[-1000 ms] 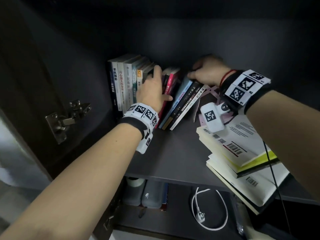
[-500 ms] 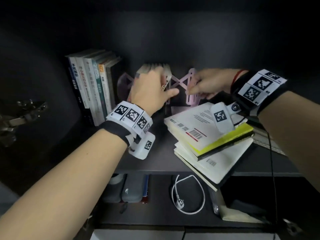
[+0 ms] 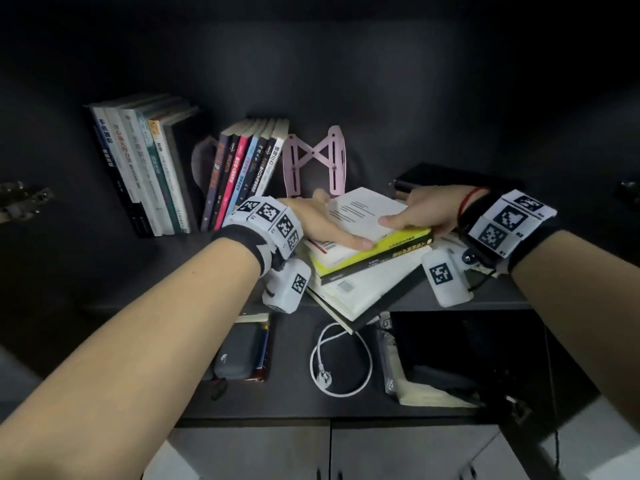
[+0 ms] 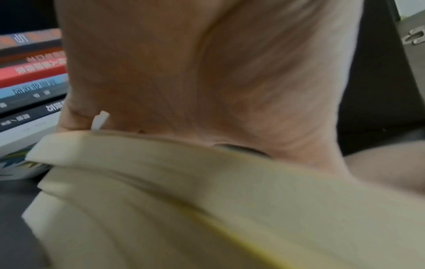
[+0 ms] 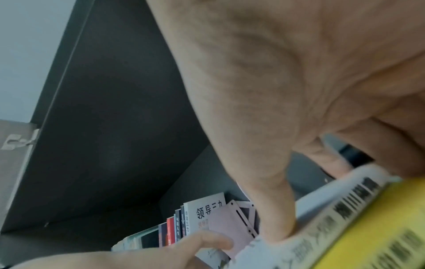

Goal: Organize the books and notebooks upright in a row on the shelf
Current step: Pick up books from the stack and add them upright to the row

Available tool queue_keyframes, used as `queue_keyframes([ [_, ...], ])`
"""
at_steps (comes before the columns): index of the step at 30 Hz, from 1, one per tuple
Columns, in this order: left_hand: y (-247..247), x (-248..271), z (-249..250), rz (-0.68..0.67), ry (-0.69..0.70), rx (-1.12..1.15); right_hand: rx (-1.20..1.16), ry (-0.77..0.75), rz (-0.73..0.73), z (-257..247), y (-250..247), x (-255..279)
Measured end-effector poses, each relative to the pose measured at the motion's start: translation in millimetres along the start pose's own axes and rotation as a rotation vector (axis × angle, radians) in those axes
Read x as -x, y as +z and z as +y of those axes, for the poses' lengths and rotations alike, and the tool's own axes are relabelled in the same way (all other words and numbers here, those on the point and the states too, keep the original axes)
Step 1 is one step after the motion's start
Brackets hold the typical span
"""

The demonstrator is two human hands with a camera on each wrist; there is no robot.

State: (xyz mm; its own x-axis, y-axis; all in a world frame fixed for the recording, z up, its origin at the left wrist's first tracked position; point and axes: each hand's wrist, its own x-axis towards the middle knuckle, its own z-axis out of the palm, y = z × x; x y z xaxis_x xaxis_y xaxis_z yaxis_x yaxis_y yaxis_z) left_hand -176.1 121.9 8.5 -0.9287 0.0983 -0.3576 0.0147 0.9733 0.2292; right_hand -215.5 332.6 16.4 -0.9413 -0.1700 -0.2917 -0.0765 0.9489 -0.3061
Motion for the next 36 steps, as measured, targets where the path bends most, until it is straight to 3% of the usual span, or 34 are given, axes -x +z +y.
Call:
queue_keyframes([
  [7, 10.5, 4.6, 10.7, 0.089, -0.082, -0.094, -0.260, 0.027, 0.090, 2.6, 10.0, 7.6],
  [10, 14.4, 16.2, 22.2, 0.217, -0.056, -0.184, -0.364, 0.048, 0.244, -4.5, 2.9, 5.8],
  [13, 15.6, 18.5, 21.3, 0.465, -0.014, -0.159, -0.612, -0.022, 0.354, -22.9, -7.2, 8.4],
  [15, 14.7, 21.3, 13.6, 0.607, -0.041, -0.151, -0.714, -0.077, 0.353, -40.9, -12.9, 12.8],
  [18, 15.7, 30.7, 0.7, 0.697, -0.017, -0.094, -0.939, -0.141, 0.308, -62.6, -12.4, 17.2],
  [22, 20.2, 45.2, -4.7, 0.841, -0.013, -0.101, -1.123, -0.162, 0.020, -88.8, 11.1, 20.5],
  [25, 14.8, 50.9, -8.8, 0.826, 0.033, -0.084, -1.282, -0.119, -0.030, -103.3, 23.0, 17.3],
  [30, -16.8, 59.7, -38.6, 0.491, 0.319, 0.252, -1.288, -0.089, 0.193, -98.1, 35.3, 10.8],
  [32, -30.6, 49.8, -55.0, 0.673, 0.328, 0.304, -1.286, -0.115, 0.249, -99.1, 39.2, 10.0],
  [34, -42.4, 30.1, -72.8, 0.965, 0.239, 0.110, -1.275, -0.129, 0.288, -103.6, 40.0, 10.5],
  [35, -46.2, 17.9, -80.7, 1.002, 0.211, -0.010, -1.255, -0.136, 0.313, -105.9, 38.6, 10.7],
  [36, -49.0, 9.1, -85.3, 0.956, 0.204, -0.134, -1.230, -0.148, 0.337, -108.4, 37.1, 11.2],
])
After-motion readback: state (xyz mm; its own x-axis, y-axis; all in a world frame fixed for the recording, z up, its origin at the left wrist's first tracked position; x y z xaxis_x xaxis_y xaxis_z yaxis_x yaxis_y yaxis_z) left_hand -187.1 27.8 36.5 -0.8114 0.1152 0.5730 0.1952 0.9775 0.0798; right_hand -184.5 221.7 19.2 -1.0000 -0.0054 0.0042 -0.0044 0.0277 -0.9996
